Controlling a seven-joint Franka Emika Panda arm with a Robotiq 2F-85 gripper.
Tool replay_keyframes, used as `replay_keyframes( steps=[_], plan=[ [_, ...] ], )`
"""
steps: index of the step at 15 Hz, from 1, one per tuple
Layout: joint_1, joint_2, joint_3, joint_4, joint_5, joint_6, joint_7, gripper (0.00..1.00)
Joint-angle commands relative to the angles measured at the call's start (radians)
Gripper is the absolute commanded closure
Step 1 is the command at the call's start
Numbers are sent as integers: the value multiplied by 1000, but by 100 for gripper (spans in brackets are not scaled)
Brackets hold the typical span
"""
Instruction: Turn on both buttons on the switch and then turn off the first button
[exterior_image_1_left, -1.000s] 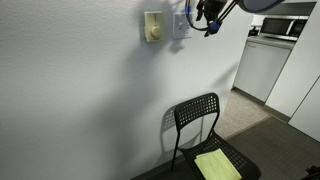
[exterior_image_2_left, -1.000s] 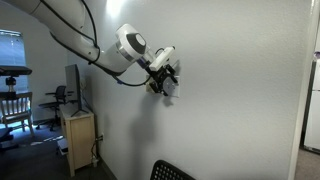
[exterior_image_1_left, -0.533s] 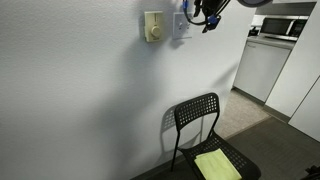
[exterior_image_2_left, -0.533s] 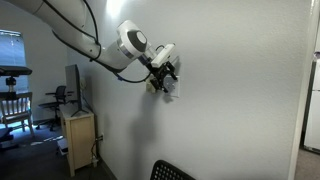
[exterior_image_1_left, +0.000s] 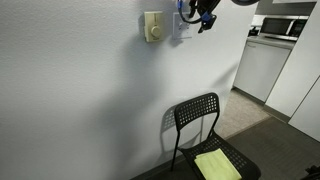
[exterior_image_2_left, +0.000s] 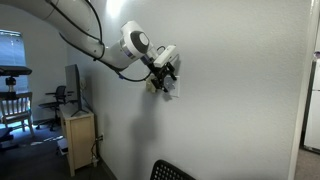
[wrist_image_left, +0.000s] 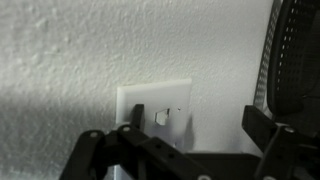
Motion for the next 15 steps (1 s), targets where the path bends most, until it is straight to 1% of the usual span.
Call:
replay_keyframes(
  steps=[1,4,8,15],
  plan=[
    [0,48,9,64,40,-18,-53,0],
    [7,32,8,44,38,-34,-34,0],
    [20,5,-15,20,-17,-71,24,0],
    [11,18,-14,23,10,-77,22,0]
  ],
)
